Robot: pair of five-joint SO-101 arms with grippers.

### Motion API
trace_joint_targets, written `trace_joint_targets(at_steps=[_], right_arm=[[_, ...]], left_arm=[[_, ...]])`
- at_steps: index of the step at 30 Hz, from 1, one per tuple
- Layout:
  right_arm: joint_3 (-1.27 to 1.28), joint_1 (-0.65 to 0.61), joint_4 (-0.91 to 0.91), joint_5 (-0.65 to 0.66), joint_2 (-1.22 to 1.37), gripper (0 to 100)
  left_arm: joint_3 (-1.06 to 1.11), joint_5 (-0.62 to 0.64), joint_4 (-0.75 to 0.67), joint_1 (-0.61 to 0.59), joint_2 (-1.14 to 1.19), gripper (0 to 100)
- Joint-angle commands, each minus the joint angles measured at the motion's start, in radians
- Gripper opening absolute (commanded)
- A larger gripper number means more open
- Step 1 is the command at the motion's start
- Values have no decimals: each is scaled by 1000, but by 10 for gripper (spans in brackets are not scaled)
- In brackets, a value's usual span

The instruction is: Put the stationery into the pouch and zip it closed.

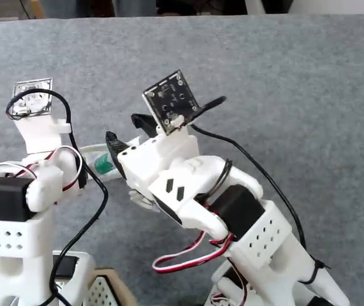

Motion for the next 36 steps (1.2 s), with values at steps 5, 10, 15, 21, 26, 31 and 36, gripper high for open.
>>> trace_joint_targets(at_steps=[5,10,15,21,26,31,36], right_arm=[[-76,-5,58,112,-12,180],[-150,-14,107,161,-5,184],[-211,-46,144,232,-5,185],[-216,-63,140,232,-5,181],[-217,-61,152,232,-12,181],[-332,-61,307,232,-10,181],[-432,-54,474,259,-13,181]], left_arm=[[-8,9,-20,-18,-9,29],[-8,9,-20,-18,-9,29],[-8,5,-18,-18,-9,29],[-8,5,-18,-16,-9,29],[-8,3,-18,-16,-9,29],[-12,0,-15,-12,-9,29],[-71,-51,31,59,-9,29]])
